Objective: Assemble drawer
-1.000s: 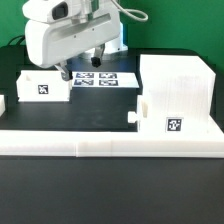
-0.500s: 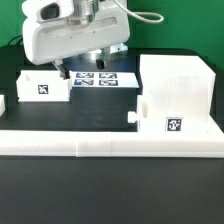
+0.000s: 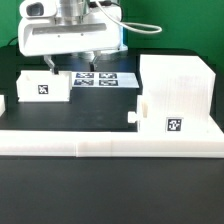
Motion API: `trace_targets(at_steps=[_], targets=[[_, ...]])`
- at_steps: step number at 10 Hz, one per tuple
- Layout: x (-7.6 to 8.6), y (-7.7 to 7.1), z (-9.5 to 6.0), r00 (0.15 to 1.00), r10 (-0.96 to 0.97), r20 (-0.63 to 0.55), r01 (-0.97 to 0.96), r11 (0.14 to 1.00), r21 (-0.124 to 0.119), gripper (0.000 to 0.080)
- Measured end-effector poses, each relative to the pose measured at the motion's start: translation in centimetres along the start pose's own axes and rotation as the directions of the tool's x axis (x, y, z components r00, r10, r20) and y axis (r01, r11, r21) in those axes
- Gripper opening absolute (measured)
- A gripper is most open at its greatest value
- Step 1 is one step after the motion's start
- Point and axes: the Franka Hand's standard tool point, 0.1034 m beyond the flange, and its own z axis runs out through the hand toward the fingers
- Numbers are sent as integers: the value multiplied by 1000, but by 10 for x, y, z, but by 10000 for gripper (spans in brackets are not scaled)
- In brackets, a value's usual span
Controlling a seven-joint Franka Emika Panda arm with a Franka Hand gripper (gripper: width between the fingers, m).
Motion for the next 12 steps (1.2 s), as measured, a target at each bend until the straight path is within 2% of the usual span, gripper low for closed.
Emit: trace_targets(at_steps=[4, 5, 8, 12], targets=[[1, -1, 2, 1000, -15, -4, 15, 1000, -2, 649], [-4, 3, 13, 999, -36, -17, 35, 999, -11, 649], [-9, 10, 33, 999, -14, -40, 13, 1000, -24, 649], [-8, 12, 39, 997, -24, -70, 21, 999, -40, 649]])
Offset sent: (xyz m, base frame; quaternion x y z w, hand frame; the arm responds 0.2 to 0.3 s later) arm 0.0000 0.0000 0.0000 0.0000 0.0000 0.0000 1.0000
